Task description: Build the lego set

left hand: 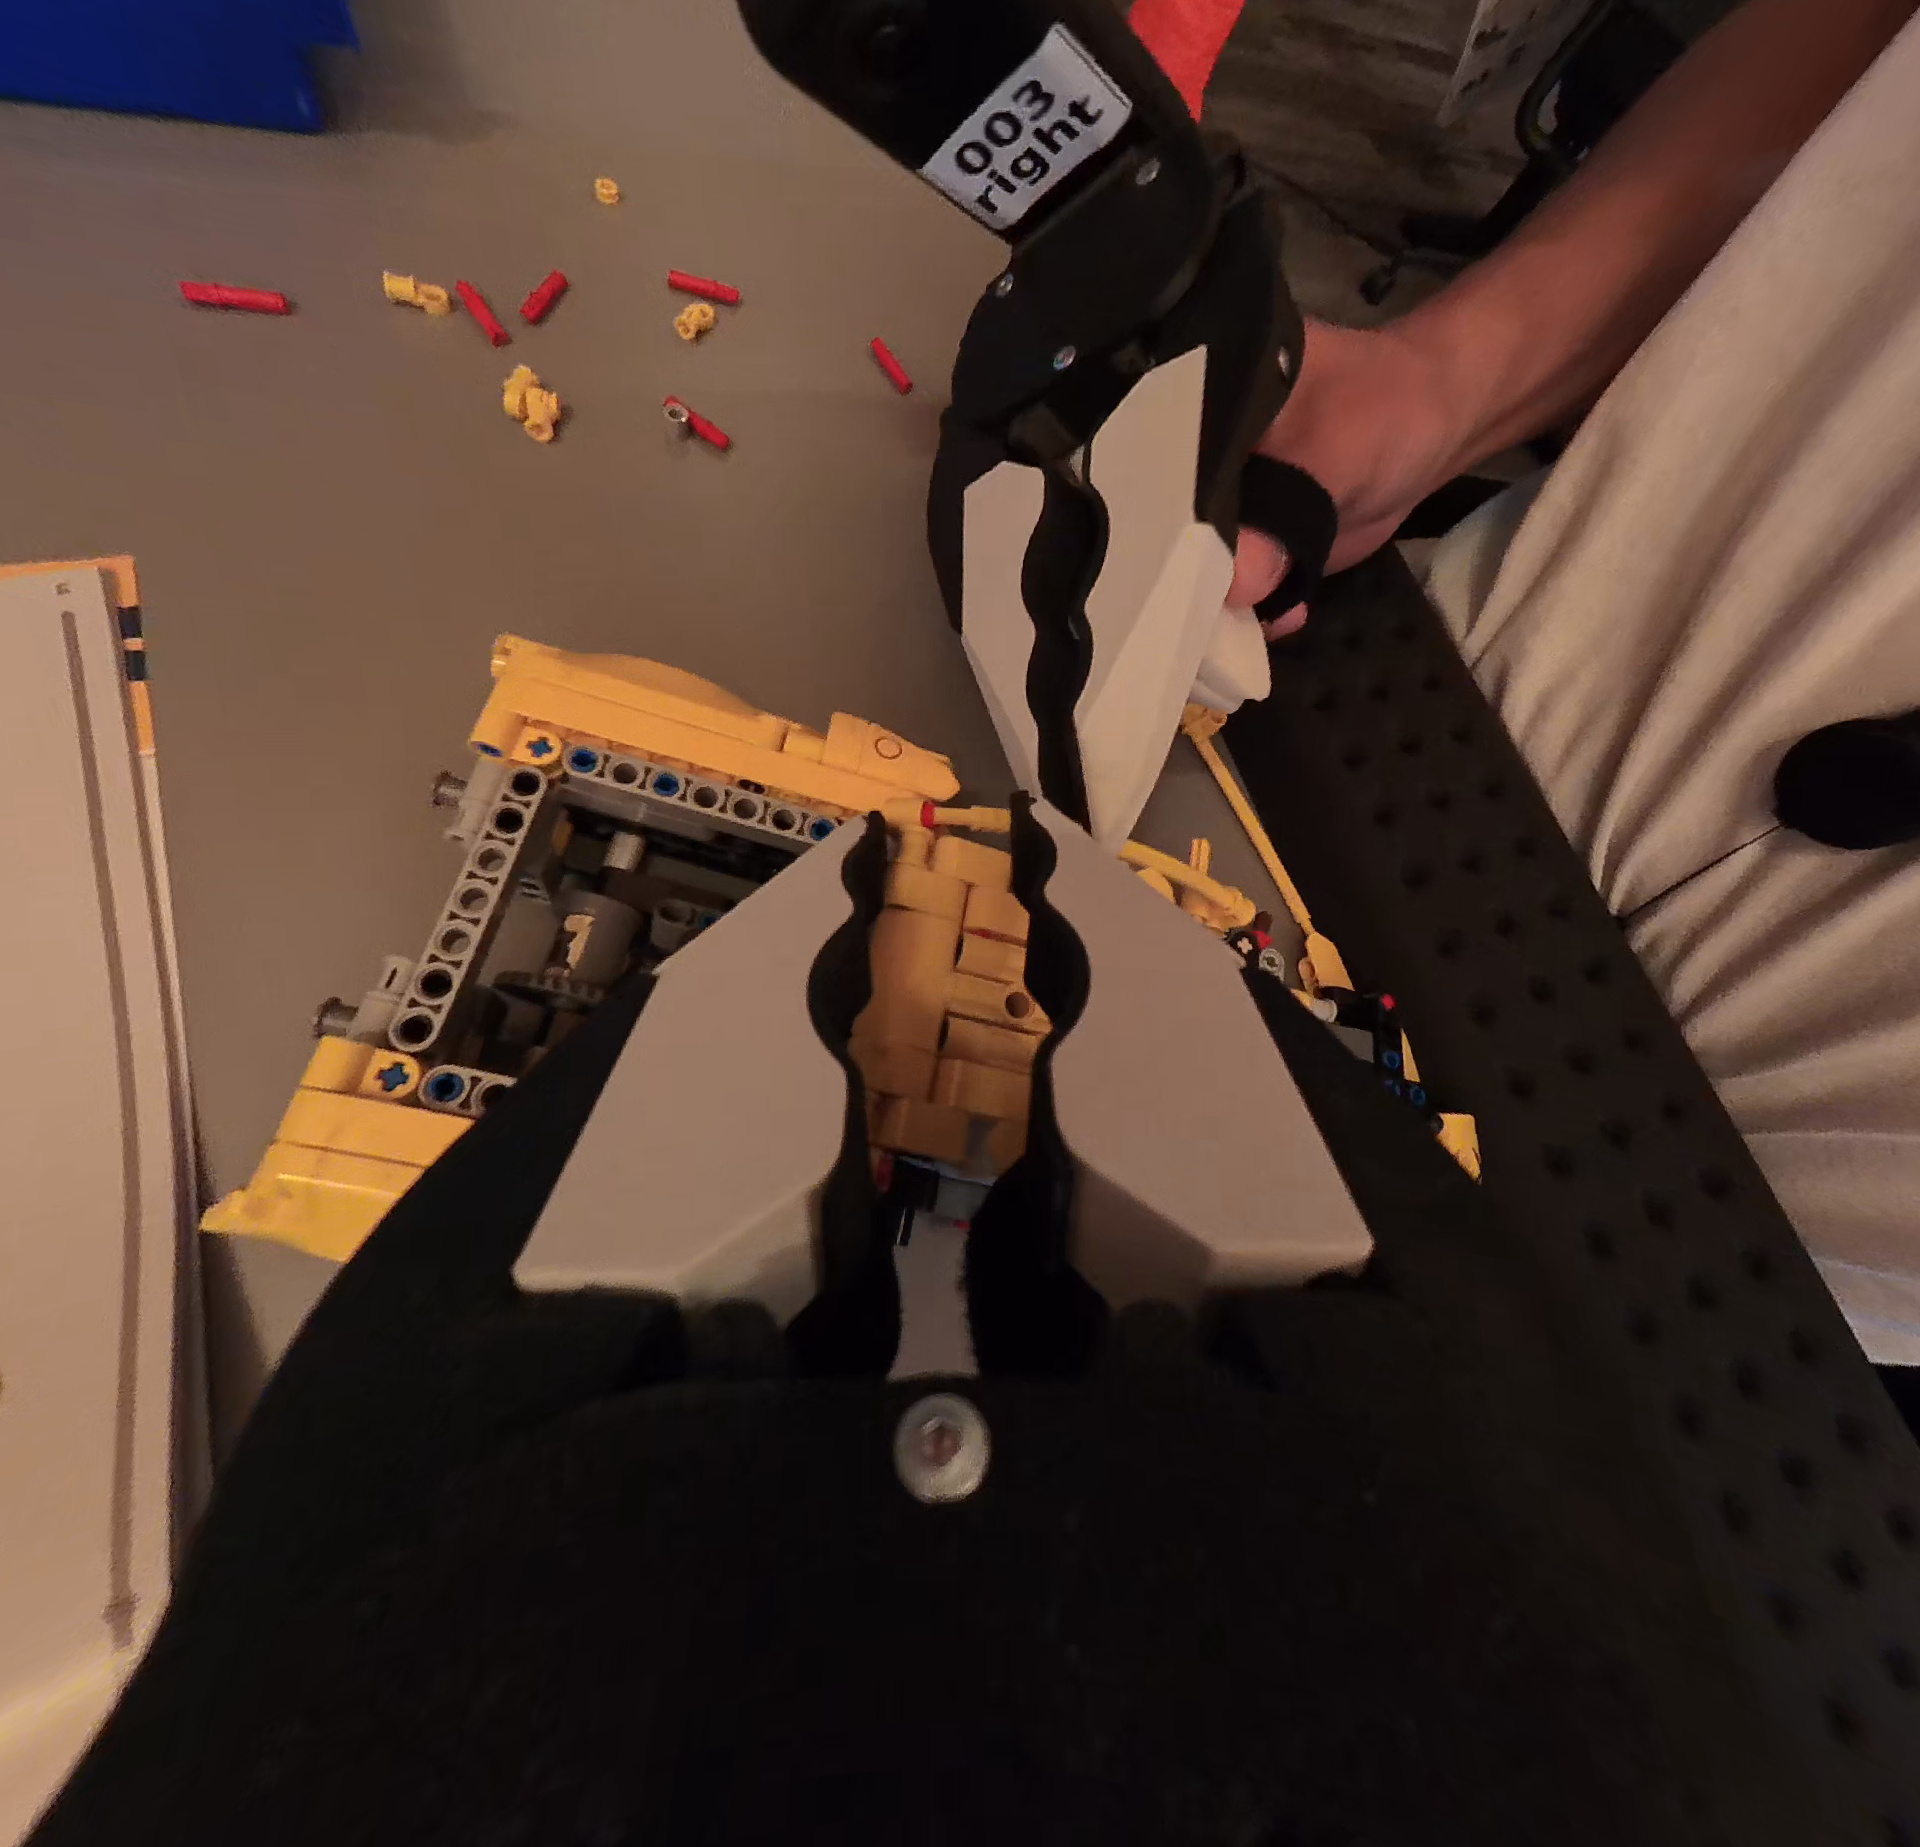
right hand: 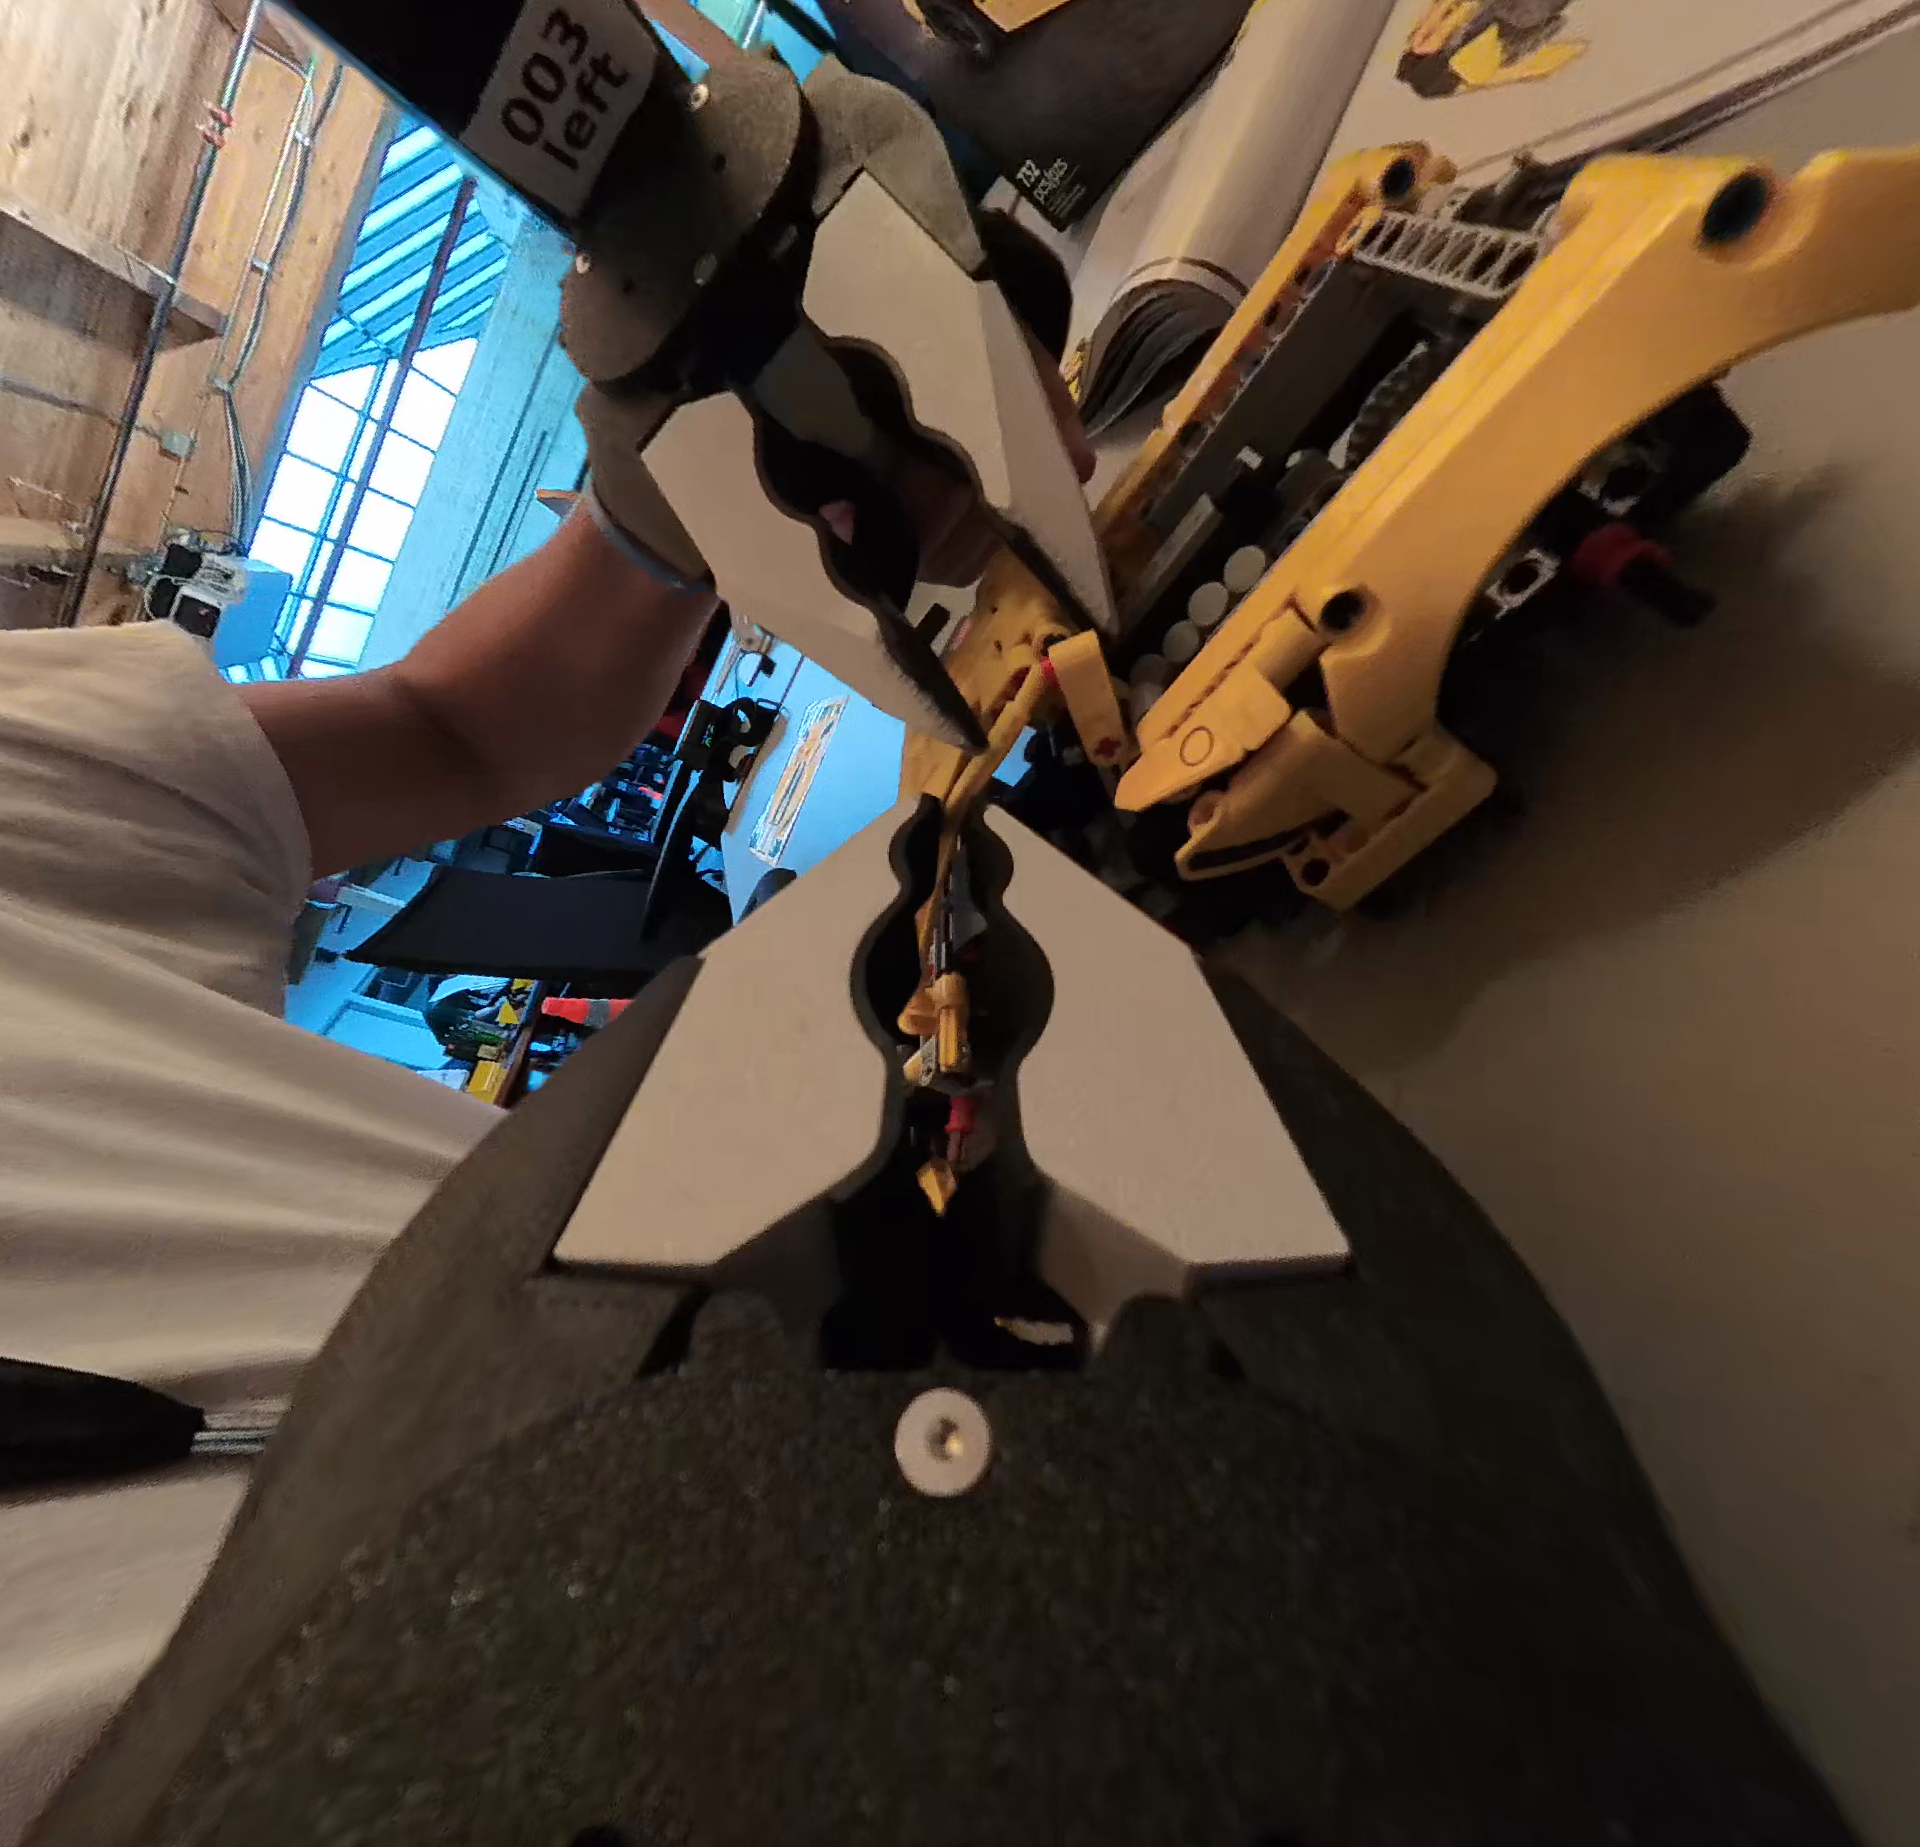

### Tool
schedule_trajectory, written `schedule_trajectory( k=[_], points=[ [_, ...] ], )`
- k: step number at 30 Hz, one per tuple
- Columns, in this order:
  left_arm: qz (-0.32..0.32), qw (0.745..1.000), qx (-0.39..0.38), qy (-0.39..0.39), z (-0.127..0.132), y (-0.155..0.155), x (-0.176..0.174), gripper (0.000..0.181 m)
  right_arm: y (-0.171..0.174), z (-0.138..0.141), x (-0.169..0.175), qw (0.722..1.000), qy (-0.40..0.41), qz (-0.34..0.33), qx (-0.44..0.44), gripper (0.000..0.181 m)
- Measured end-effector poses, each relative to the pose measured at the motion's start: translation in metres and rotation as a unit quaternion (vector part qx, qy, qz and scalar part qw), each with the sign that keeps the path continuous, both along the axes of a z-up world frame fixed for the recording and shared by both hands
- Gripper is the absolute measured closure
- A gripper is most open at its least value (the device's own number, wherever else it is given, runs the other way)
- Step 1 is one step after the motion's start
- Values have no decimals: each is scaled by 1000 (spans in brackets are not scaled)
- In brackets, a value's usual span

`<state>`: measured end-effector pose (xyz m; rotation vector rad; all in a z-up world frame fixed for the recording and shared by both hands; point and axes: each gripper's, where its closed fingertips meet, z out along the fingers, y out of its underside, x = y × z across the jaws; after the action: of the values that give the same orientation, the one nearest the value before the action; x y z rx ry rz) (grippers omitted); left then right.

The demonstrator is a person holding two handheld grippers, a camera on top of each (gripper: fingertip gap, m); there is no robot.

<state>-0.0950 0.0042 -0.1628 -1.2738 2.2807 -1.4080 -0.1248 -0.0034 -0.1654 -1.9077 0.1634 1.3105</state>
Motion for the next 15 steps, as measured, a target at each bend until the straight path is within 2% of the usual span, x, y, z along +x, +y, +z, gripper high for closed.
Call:
schedule_trajectory(
  k=[6, 11, 15],
  points=[
    [8, 1000, -9, 9, -3, 1, 1, 157, 1, -3, 1, 997, -73, -17, 22, 178],
    [12, 999, -38, 34, -4, 2, 1, 158, 2, -4, 2, 981, -182, -19, 58, 177],
    [14, 996, -71, 43, -4, 2, 1, 158, 3, -4, 1, 980, -187, -13, 64, 177]
  ],
)
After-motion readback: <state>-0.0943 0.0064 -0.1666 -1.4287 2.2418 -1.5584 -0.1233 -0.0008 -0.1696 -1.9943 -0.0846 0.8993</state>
